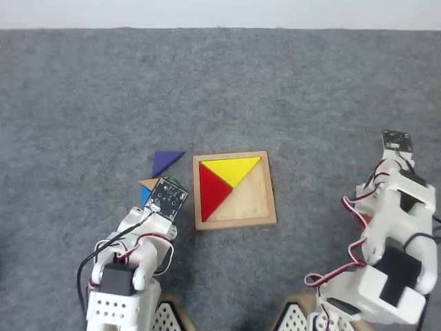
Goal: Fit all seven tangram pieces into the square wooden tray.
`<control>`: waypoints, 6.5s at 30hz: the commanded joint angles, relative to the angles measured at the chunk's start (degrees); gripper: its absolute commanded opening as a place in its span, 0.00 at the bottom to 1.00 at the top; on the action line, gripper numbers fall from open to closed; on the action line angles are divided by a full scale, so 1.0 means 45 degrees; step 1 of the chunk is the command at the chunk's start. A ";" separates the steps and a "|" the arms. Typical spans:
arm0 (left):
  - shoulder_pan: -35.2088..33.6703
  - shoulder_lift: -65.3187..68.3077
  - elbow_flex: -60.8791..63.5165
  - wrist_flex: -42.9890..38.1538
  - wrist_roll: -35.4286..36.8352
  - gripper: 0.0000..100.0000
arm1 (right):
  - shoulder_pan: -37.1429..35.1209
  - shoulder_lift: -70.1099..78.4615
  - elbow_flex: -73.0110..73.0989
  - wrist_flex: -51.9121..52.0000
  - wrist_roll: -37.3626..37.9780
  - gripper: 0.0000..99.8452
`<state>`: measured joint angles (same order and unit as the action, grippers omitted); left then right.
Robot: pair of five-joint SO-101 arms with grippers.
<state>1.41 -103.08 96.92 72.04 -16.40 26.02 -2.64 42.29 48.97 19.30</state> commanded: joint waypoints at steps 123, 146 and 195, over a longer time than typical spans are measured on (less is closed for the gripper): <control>-0.0020 -0.0059 -0.0107 0.0059 0.0039 0.04 | -0.3468 -0.1143 0.0371 0.0557 0.0137 0.19; -0.0020 -0.0059 -0.0107 0.0059 0.0039 0.04 | 0.0244 -0.1631 0.0156 -0.1475 -0.3810 0.07; -0.0020 -0.0059 -0.0107 0.0059 0.0039 0.04 | -0.2589 -0.1690 0.0703 -0.0459 -0.1739 0.28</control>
<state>1.41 -103.08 96.92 72.04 -16.40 17.32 -8.79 45.89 47.91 11.74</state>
